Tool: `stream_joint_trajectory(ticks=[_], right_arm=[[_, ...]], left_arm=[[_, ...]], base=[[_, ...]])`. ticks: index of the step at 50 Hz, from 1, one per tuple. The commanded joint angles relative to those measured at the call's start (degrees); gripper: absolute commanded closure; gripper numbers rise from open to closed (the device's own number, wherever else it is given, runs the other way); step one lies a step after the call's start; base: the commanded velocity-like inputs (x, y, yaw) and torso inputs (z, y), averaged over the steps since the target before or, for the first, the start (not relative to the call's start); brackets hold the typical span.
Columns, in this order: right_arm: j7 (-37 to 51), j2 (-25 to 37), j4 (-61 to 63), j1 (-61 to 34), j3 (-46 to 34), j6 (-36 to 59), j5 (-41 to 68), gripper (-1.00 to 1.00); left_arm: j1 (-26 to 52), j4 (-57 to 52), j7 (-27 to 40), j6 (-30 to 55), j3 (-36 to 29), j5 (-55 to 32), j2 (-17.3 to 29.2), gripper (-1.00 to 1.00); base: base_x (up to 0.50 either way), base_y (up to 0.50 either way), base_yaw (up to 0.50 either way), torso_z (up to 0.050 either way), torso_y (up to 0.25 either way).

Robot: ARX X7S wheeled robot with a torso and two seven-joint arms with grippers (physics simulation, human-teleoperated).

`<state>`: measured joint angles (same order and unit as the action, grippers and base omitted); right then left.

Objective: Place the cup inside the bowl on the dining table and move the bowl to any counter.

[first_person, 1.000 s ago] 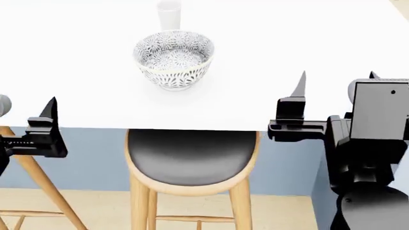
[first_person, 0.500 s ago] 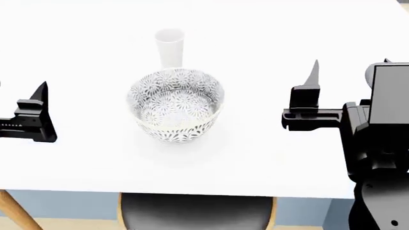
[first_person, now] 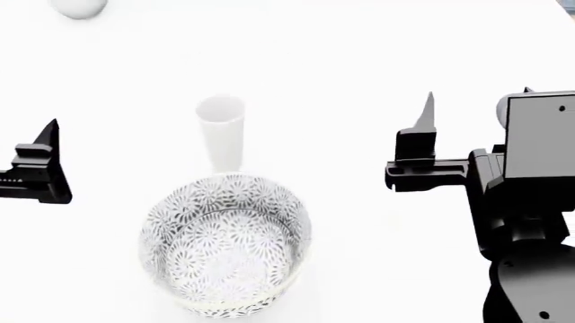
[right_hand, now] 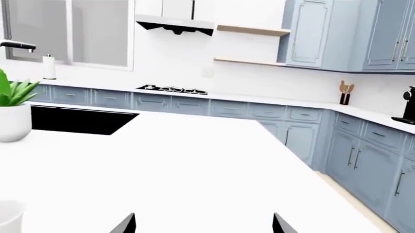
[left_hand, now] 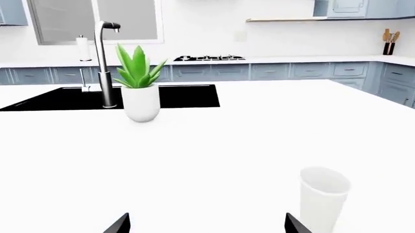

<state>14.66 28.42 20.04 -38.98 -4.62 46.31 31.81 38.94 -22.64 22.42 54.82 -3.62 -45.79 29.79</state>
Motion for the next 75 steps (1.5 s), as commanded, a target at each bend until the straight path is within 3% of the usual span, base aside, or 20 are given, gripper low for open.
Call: stream_joint_trajectory(ticks=[1,19,25,37,53,75], right_arm=[[-0.36,-0.35,-0.61,-0.42,-1.27,-0.13,-0.18,-1.00],[-0.56,-1.62,-0.97,-0.93,-0.79,0.66,1.96,-1.00],[-6.19,-2.13,-2.90,-5.81,-5.55,3.74,4.60,-1.00],[-17.88,-7.99,-13.50,-14.94,-13.44,8.08,9.98,-1.00],[-28.54,-11.88,-24.39,-23.67,-23.49,8.59,8.15,-1.00],[-36.75,-22.87,-55.57,-34.47,-30.34,-4.29,-0.15,-1.00]], left_arm=[[-1.13,0.27,-0.34,-0.88,0.53,0.09,0.61,-1.00],[-1.96,0.89,-0.91,-1.52,0.11,0.10,0.81,-1.00],[-2.56,1.88,-1.03,-2.41,-0.64,1.07,0.50,-1.00],[-2.79,0.56,-0.15,-1.27,0.14,-0.14,1.04,-1.00],[-3.73,0.78,-1.11,-3.13,0.05,0.50,1.53,-1.00],[-5.67,0.20,-1.35,-4.40,2.56,-1.60,1.43,-1.00]], base=[[0.50,0.04,0.00,0.000,0.000],[0.35,0.03,0.00,0.000,0.001],[0.00,0.00,0.00,0.000,0.000],[0.00,0.00,0.00,0.000,0.000],[0.00,0.00,0.00,0.000,0.000],[0.00,0.00,0.00,0.000,0.000]])
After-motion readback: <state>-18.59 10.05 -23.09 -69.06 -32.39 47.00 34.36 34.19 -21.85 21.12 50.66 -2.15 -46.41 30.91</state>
